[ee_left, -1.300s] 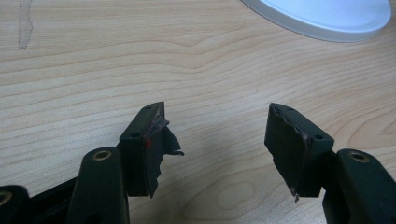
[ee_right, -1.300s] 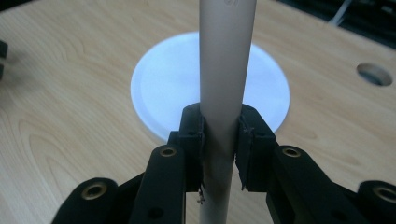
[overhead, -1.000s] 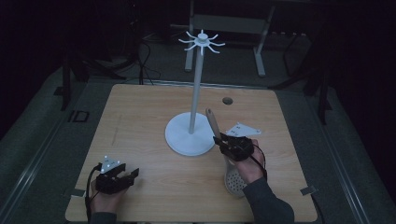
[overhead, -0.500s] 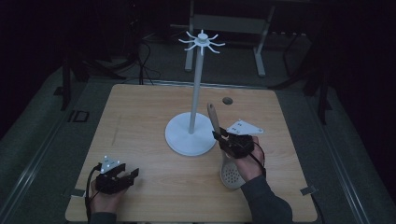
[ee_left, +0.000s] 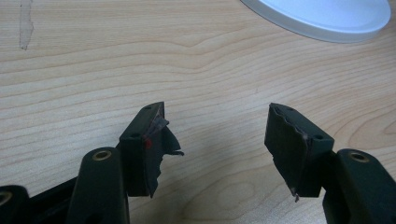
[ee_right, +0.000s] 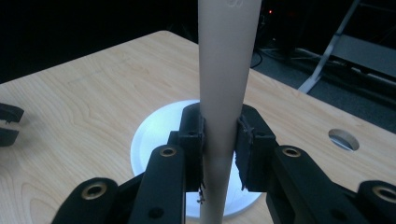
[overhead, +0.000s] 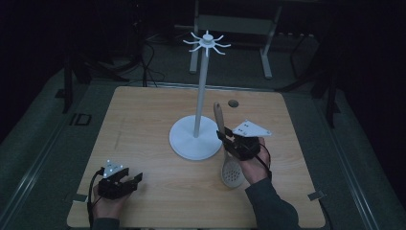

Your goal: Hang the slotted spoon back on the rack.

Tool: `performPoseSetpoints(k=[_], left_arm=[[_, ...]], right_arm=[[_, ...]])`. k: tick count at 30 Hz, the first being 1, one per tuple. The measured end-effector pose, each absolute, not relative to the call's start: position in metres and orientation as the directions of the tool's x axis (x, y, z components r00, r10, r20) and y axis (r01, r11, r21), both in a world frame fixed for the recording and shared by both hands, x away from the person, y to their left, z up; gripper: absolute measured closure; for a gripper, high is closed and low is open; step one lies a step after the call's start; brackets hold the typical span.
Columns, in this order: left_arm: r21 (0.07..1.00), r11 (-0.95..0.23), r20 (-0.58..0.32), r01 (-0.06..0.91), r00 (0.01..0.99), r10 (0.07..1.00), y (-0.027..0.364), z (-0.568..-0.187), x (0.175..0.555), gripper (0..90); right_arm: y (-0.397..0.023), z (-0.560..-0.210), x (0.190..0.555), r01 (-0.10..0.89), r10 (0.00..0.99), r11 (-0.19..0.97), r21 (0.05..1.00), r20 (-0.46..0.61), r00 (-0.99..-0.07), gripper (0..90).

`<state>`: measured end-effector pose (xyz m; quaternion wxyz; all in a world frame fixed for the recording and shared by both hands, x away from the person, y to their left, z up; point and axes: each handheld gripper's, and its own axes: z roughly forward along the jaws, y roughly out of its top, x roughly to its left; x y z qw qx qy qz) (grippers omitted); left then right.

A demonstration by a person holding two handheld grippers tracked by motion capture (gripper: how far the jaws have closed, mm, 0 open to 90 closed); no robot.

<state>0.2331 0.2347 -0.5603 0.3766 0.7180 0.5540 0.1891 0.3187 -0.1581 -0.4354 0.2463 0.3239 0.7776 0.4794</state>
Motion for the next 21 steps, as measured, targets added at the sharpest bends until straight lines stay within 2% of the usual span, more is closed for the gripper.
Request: performPoseSetpoints(k=[21], left_arm=[[0.749,-0.103,-0.146,0.655,0.315,0.938,0.234,-0.561,0.233,39.1]], right_arm=[[-0.157,-0.424,0.319,0.215,0.739,0.293,0.931,-0.078,-0.669,74.0]])
